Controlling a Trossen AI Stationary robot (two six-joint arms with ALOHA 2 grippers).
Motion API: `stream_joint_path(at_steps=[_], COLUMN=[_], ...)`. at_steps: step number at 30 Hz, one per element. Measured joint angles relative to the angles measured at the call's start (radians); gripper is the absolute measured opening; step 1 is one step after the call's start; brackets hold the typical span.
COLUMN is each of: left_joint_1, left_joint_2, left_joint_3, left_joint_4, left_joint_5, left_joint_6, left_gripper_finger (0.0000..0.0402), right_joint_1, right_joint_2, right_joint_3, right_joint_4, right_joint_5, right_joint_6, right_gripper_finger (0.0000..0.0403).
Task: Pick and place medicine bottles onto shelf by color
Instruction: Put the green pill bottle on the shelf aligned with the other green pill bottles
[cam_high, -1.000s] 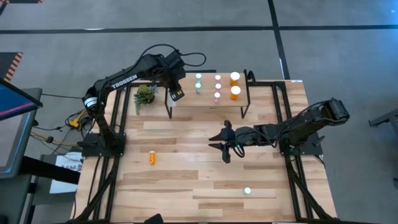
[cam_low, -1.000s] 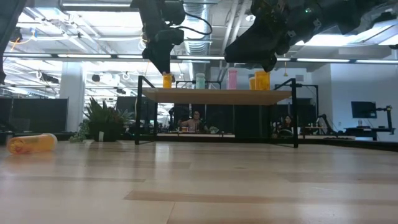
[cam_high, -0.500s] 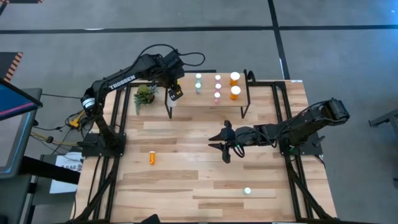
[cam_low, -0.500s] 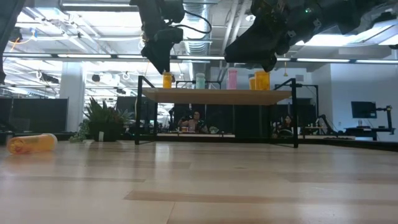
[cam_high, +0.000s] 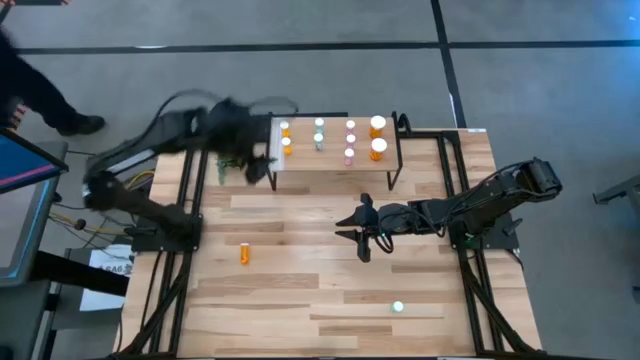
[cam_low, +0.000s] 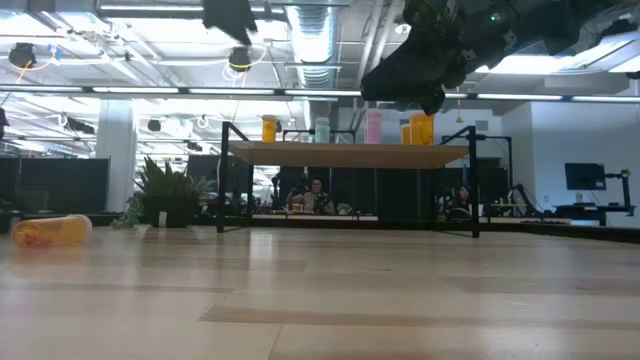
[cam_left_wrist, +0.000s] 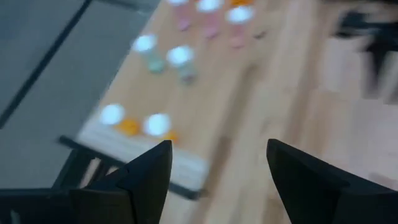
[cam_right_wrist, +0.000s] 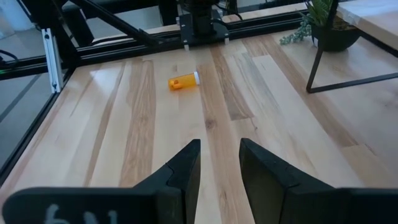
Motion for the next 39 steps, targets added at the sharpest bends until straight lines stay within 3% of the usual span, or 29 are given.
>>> stream_joint_path(at_steps=[7, 12, 16, 20, 25, 28, 33, 36, 39], left_joint_1=[-0.386, -0.666, -0.834, -0.945, -0.998, -1.001, -1.001, -0.984, -0.965], left_joint_2=[-0.305, -0.416, -0.416, -0.370, -0.266, -0.192, -0.124, -0.121, -0.142], left_joint_3=[-0.436, -0.751, -0.909, -0.980, -1.000, -1.000, -1.000, -1.000, -1.000], left_joint_4=[0.244, 0.429, 0.535, 0.549, 0.540, 0.635, 1.017, 1.216, 1.345], left_joint_5=[-0.174, -0.342, -0.453, -0.528, -0.527, -0.539, -0.662, -0.613, -0.536], left_joint_6=[-0.339, -0.619, -0.791, -1.019, -1.203, -1.148, -0.703, -0.390, -0.199], left_gripper_finger=[0.0249, 0.0249, 0.0249, 0.0249, 0.0249, 0.0249, 0.0249, 0.0249, 0.0249], right_joint_1=[0.000, 0.000, 0.000, 0.002, 0.009, 0.017, 0.058, 0.092, 0.144], right_joint_2=[0.000, 0.000, 0.000, 0.000, 0.000, -0.004, -0.078, -0.099, -0.111], right_joint_3=[0.000, 0.000, 0.000, 0.000, 0.000, 0.000, 0.021, 0.062, 0.121], right_joint_4=[0.000, 0.000, 0.000, 0.000, -0.002, -0.030, -0.156, -0.277, -0.409], right_joint_5=[0.000, 0.000, 0.000, 0.000, 0.000, -0.024, -0.047, -0.046, -0.026], right_joint_6=[-0.006, -0.006, 0.000, 0.017, 0.017, 0.020, 0.081, 0.150, 0.222], right_gripper_finger=[0.0134, 0.0134, 0.0134, 0.0134, 0.0134, 0.0134, 0.0134, 0.0134, 0.0134])
